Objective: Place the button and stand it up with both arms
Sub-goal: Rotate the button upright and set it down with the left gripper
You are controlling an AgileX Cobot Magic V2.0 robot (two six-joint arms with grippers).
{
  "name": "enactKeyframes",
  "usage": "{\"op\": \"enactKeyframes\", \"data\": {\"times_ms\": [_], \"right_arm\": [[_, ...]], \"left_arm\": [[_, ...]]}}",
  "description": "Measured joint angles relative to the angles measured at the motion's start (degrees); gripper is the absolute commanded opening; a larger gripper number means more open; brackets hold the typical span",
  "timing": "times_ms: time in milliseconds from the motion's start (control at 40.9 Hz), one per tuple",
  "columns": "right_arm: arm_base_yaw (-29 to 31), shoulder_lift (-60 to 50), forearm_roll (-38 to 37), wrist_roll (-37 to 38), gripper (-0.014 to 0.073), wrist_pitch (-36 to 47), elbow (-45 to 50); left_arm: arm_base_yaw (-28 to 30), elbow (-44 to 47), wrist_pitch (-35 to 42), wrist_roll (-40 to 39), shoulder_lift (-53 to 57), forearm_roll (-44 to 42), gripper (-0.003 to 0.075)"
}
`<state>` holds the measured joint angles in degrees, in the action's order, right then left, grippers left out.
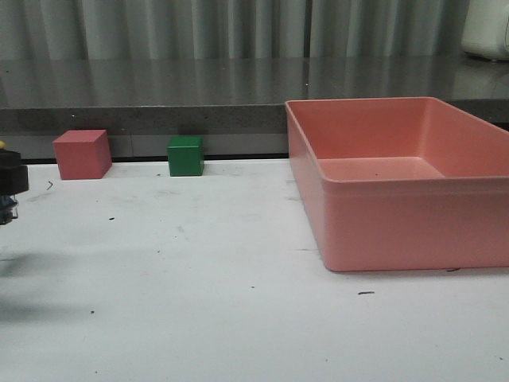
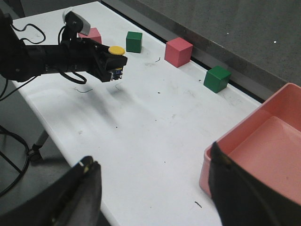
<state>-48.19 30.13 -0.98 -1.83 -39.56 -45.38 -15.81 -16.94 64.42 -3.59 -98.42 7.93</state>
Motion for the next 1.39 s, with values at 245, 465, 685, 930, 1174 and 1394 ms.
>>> {"op": "enactKeyframes", "data": {"times_ms": [245,465,685,930,1174,1394], "right_arm": [[0.00,0.00,0.00,0.00,0.0507,0.00,0.00],[0.00,0.00,0.00,0.00,0.0507,0.00,0.00],[0.00,0.00,0.00,0.00,0.0507,0.00,0.00],[0.00,0.00,0.00,0.00,0.0507,0.00,0.00],[0.00,0.00,0.00,0.00,0.0507,0.00,0.00],[0.00,0.00,0.00,0.00,0.0507,0.00,0.00]], "left_arm": [[0.00,-3.39,0.22,-1.03,-3.39,-0.43,0.0239],[0.00,-6.00,0.33,-1.18,-7.16,-0.55,0.0240],[0.00,-6.28,0.33,-1.18,-9.34,-0.55,0.0243],[0.00,-5.17,0.33,-1.18,-9.83,-0.65,0.0243],[0.00,-4.34,0.33,-1.18,-9.83,-0.76,0.0243],[0.00,-2.85,0.59,-1.18,-9.83,-0.97,0.0271]]}}
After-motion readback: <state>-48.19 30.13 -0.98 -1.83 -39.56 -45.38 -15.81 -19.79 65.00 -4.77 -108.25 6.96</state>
